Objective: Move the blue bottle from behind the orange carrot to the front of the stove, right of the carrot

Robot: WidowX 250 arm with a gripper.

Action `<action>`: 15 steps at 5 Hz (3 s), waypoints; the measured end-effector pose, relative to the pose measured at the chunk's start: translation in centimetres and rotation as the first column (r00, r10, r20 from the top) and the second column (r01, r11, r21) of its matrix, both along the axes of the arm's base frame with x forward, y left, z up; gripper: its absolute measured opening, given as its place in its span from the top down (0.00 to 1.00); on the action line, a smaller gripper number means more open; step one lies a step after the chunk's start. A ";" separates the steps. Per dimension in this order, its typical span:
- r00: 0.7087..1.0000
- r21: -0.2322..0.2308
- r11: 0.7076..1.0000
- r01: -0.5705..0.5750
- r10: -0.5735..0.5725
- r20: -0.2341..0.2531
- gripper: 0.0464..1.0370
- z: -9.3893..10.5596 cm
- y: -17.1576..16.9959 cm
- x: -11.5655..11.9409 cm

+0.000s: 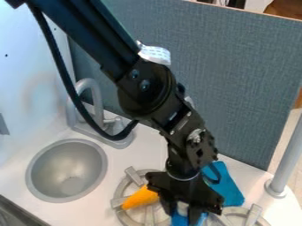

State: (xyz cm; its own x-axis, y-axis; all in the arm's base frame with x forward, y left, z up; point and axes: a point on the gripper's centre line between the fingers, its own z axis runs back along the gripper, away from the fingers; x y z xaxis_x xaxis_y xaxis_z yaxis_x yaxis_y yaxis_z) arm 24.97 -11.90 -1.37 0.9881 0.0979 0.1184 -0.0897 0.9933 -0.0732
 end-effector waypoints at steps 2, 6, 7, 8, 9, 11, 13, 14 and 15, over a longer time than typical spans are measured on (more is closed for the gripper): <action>0.999 0.015 1.000 0.013 -0.013 -0.045 0.54 0.6 2.0 -1.9; 0.996 -0.013 1.000 0.014 -0.015 -0.083 0.54 0.1 3.6 -2.7; 0.995 -0.014 1.000 0.002 -0.004 -0.100 0.54 0.1 3.6 -2.9; 0.995 -0.013 1.000 -0.001 -0.001 -0.102 0.54 0.1 3.5 -2.9; 0.996 -0.014 1.000 -0.023 0.021 -0.088 0.54 -0.1 3.0 -1.9; 0.996 -0.018 0.999 -0.031 0.030 -0.089 0.54 -0.3 1.6 0.0; 0.996 -0.016 0.999 -0.039 0.038 -0.075 0.54 -0.8 -0.3 1.9; 0.997 -0.004 0.999 -0.031 0.031 -0.064 0.54 -0.9 -0.6 2.3; 0.998 -0.001 0.999 -0.034 0.034 -0.048 0.54 -0.8 -0.7 3.0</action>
State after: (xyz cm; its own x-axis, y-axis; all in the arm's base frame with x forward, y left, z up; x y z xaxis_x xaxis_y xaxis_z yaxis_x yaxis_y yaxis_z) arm 27.96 -12.59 -2.19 0.9887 0.1316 0.0711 -0.1267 0.9895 -0.0697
